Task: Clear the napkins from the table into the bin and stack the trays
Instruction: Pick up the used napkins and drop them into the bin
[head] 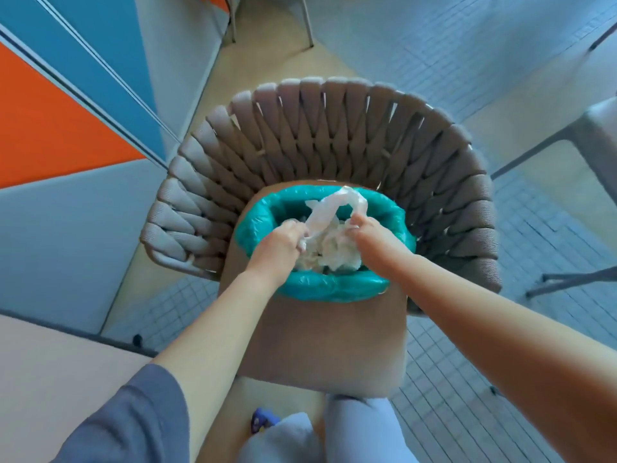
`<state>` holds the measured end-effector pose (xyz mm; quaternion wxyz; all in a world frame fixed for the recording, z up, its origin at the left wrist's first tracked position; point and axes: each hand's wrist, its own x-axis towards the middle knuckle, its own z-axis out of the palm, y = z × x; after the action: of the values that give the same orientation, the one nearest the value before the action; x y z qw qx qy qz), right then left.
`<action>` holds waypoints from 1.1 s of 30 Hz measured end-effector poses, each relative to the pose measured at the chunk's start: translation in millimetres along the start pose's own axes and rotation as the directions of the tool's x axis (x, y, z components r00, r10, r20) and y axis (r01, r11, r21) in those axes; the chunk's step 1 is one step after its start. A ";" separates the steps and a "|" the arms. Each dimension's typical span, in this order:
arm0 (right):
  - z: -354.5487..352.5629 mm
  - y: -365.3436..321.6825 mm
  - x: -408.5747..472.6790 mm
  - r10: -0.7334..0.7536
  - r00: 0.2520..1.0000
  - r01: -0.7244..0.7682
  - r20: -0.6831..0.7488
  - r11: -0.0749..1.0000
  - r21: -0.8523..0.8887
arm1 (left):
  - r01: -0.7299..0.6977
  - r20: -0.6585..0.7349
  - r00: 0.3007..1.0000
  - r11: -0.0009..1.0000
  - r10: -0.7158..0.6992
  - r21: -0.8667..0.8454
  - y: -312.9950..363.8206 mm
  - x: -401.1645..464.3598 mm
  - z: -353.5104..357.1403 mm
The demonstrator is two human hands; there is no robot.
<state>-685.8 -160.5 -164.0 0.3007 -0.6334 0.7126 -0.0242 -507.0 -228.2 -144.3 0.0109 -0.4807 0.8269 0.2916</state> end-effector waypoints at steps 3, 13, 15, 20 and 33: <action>19.4 7.1 14.1 0.006 0.994 -0.009 0.110 1.000 0.028 | 0.072 0.060 0.995 0.997 -0.074 0.035 -7.1 17.1 11.9; 47.5 3.9 39.1 0.096 0.895 0.002 0.437 0.976 -0.217 | 0.110 0.443 0.880 0.981 -0.170 0.159 -18.3 28.1 39.3; 43.8 -0.3 39.0 0.111 0.910 -0.015 0.399 0.972 -0.236 | 0.128 0.428 0.889 0.986 -0.161 0.106 -13.9 20.9 31.9; 2.7 -26.7 23.2 0.083 0.992 -0.057 0.094 0.965 -0.257 | 0.156 0.187 0.971 0.987 -0.147 -0.031 -11.3 -7.1 -8.7; -53.8 -196.0 -30.0 -0.301 0.939 0.255 -0.164 0.933 -0.253 | 0.138 -0.345 0.927 0.989 -0.148 -0.052 -43.4 -133.3 -110.3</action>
<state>-535.9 -190.1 -26.6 0.1463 -0.7528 0.6399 -0.0483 -371.7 -193.4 -33.5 -0.1206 -0.5837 0.7747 0.2113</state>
